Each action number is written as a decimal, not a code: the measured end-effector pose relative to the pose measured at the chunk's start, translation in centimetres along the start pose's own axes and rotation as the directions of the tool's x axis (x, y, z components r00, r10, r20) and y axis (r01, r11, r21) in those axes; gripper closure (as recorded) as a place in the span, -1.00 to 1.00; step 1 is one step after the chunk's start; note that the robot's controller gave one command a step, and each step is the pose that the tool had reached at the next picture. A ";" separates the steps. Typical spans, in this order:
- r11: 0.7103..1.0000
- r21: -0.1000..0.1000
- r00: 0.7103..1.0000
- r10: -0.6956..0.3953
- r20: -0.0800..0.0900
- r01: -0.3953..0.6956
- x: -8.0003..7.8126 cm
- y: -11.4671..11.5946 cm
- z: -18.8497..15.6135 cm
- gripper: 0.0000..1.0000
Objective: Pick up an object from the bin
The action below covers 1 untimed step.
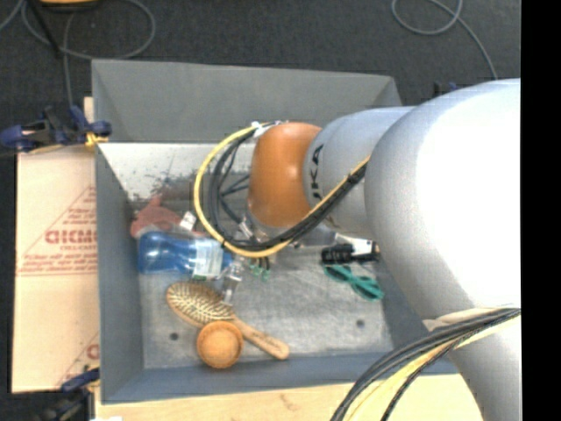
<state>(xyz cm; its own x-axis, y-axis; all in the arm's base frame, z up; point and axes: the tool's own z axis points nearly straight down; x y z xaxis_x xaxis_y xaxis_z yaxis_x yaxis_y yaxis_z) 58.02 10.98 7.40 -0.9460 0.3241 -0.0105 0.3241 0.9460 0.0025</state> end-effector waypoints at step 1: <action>1.000 0.000 1.000 -0.003 0.000 0.003 0.0 0.0 0.0 1.00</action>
Offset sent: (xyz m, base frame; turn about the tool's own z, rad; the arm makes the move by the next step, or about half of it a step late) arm 0.0000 0.0000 0.0000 0.0000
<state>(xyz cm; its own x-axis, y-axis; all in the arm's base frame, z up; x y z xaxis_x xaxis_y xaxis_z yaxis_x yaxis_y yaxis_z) 57.99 11.01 7.41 -0.9471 0.3208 -0.0100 0.3208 0.9472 0.0020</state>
